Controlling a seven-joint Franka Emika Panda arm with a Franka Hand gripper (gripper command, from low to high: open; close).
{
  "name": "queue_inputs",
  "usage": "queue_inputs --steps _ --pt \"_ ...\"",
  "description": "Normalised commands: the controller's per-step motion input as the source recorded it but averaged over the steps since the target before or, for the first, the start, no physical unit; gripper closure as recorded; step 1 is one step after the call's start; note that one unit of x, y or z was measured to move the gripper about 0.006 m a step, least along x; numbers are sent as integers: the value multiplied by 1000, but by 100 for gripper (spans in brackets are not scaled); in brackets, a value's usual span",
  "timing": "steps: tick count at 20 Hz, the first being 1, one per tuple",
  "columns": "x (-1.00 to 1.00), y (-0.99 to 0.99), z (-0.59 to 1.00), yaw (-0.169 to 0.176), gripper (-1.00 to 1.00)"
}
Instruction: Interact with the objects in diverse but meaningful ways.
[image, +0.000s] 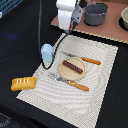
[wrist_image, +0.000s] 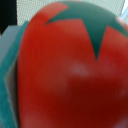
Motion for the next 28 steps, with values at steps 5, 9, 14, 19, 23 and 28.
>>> queue_inputs --steps 5,9,14,19,23,28 --pt "126 -77 -618 0 100" --pt "0 12 -609 12 100" --pt "0 29 -453 0 100" --pt "13 259 738 0 -100" --pt "-21 329 1000 0 -100" --pt "-159 129 1000 0 -100"
